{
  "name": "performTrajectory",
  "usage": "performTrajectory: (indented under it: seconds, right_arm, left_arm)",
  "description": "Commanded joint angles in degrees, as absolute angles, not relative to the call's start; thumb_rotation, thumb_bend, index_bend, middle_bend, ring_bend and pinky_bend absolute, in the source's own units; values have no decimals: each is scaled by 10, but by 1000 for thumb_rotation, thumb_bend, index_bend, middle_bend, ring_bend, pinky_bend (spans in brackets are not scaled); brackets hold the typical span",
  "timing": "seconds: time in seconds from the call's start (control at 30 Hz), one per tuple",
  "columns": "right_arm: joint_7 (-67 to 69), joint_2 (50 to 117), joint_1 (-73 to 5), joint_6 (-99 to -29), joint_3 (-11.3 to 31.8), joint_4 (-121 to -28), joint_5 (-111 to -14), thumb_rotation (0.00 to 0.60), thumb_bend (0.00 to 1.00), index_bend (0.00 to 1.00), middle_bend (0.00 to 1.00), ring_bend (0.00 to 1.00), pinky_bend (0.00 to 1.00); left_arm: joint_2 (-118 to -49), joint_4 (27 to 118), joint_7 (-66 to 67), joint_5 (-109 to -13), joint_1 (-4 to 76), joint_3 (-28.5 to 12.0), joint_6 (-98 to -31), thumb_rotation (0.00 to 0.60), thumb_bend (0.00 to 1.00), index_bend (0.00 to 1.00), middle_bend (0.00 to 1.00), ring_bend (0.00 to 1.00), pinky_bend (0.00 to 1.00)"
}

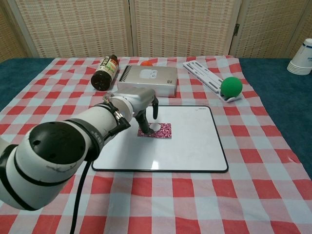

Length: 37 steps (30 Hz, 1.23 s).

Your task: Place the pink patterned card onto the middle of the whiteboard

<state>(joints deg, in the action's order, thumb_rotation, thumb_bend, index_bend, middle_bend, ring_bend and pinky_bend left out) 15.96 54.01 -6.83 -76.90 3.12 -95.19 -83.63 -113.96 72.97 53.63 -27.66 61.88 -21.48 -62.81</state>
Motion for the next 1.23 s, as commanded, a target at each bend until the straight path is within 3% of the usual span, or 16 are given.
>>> performTrajectory:
  seconds: [0.03, 0.13, 0.23, 0.3, 0.4, 0.47, 0.53, 0.6, 0.67, 0.8, 0.97, 1.23]
  right_arm:
    - [160, 540, -68, -770, 31, -952, -837, 600, 0, 48, 81, 0, 73]
    - [163, 538, -68, -769, 30, -953, -839, 600, 0, 48, 81, 0, 73]
    - [170, 536, -68, -770, 29, -954, -844, 600, 0, 47, 81, 0, 73]
    - [175, 534, -69, -769, 29, -954, -845, 600, 0, 47, 81, 0, 73]
    - [177, 532, -69, -766, 28, -955, -844, 600, 0, 48, 81, 0, 73]
    - [179, 531, -67, -770, 27, -956, -847, 600, 0, 48, 81, 0, 74]
    - [181, 530, -65, -775, 28, -957, -847, 600, 0, 48, 81, 0, 73]
    - [183, 530, -65, -776, 28, -956, -846, 600, 0, 48, 81, 0, 74]
    - [182, 530, -65, -775, 29, -955, -845, 600, 0, 48, 81, 0, 74]
    - [178, 533, -65, -775, 28, -954, -846, 600, 0, 48, 81, 0, 73]
    - [175, 536, -64, -780, 31, -953, -843, 600, 0, 48, 81, 0, 73]
    - [178, 537, -63, -783, 34, -949, -838, 600, 0, 47, 81, 0, 73]
  left_arm:
    - [-1120, 759, 538, -289, 611, -210, -648, 600, 290, 408, 971, 1000, 1000]
    - [-1088, 819, 523, -322, 589, -206, -694, 600, 290, 426, 944, 984, 1000]
    - [-1048, 903, 488, -382, 539, -180, -772, 600, 290, 423, 851, 912, 964]
    - [-1023, 948, 460, -429, 498, -145, -821, 600, 288, 388, 763, 837, 914]
    - [-982, 992, 409, -514, 426, -71, -898, 600, 267, 252, 501, 602, 797]
    - [-956, 1000, 356, -571, 375, -21, -940, 600, 251, 160, 296, 373, 643]
    - [-925, 1001, 303, -612, 332, 29, -954, 600, 247, 51, 85, 108, 375]
    - [-902, 996, 268, -639, 301, 61, -964, 600, 246, 0, 0, 1, 168]
    - [-885, 985, 230, -667, 269, 85, -978, 600, 246, 0, 0, 0, 66]
    - [-860, 975, 191, -703, 222, 108, -1002, 600, 245, 0, 0, 0, 10]
    - [-822, 1003, 178, -748, 185, 118, -1022, 600, 249, 0, 0, 0, 0]
    - [-783, 1047, 187, -749, 172, 104, -966, 600, 248, 0, 0, 0, 0]
